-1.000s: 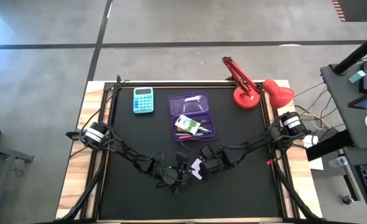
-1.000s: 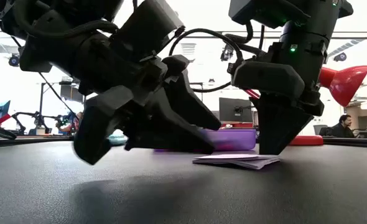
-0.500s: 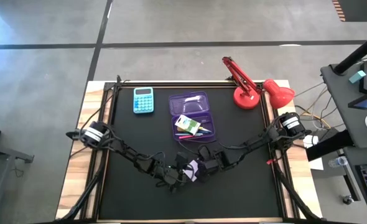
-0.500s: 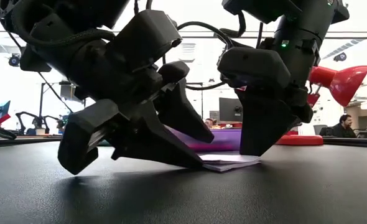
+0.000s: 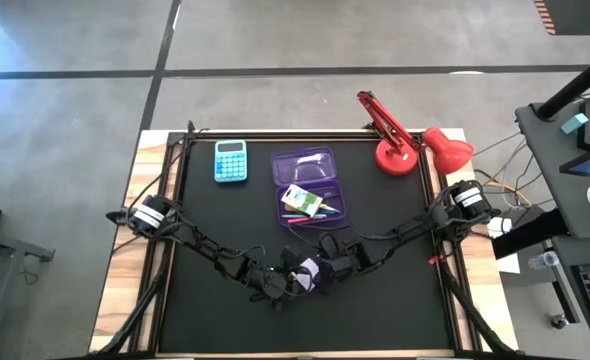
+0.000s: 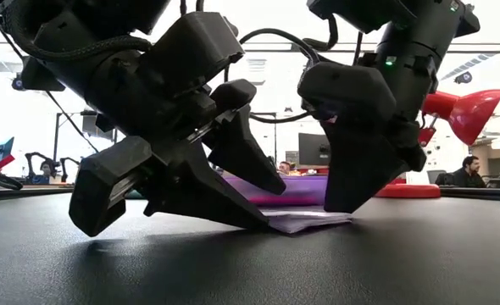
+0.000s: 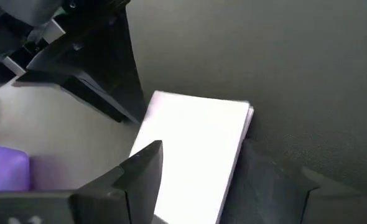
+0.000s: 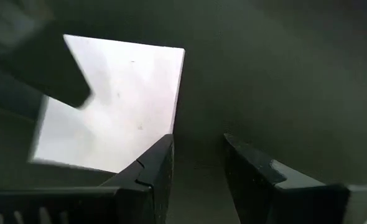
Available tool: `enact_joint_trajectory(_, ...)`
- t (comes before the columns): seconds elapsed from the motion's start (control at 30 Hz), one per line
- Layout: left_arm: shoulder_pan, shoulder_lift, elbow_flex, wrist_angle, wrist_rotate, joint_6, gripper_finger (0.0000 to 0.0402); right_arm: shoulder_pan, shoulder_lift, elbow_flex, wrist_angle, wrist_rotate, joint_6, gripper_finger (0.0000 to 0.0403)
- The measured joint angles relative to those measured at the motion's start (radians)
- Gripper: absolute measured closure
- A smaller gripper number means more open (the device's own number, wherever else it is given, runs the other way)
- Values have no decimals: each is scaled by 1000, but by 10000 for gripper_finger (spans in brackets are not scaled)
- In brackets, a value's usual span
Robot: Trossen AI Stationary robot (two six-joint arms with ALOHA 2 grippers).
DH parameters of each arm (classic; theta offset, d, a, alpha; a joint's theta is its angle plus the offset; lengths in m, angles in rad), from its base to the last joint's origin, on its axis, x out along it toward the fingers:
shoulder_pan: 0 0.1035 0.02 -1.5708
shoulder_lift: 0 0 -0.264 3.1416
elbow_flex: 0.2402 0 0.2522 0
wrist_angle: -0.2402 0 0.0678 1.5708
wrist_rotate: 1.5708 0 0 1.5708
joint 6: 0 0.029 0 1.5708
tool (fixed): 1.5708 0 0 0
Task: Pack school essentials
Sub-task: Put the white sticky notes into the violet supply box
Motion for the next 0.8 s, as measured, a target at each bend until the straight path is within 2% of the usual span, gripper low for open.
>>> enact_joint_trajectory(0.27,22,2,-2,4,-26,-3,197,0,3,0,110,-53,0,275)
enact_joint_trajectory(0.5,25,3,5,-10,-105,-4,197,0,3,0,108,-53,-3,275)
enact_joint_trajectory(0.8,39,6,33,-25,-126,4,197,0,2,0,175,-53,-53,275)
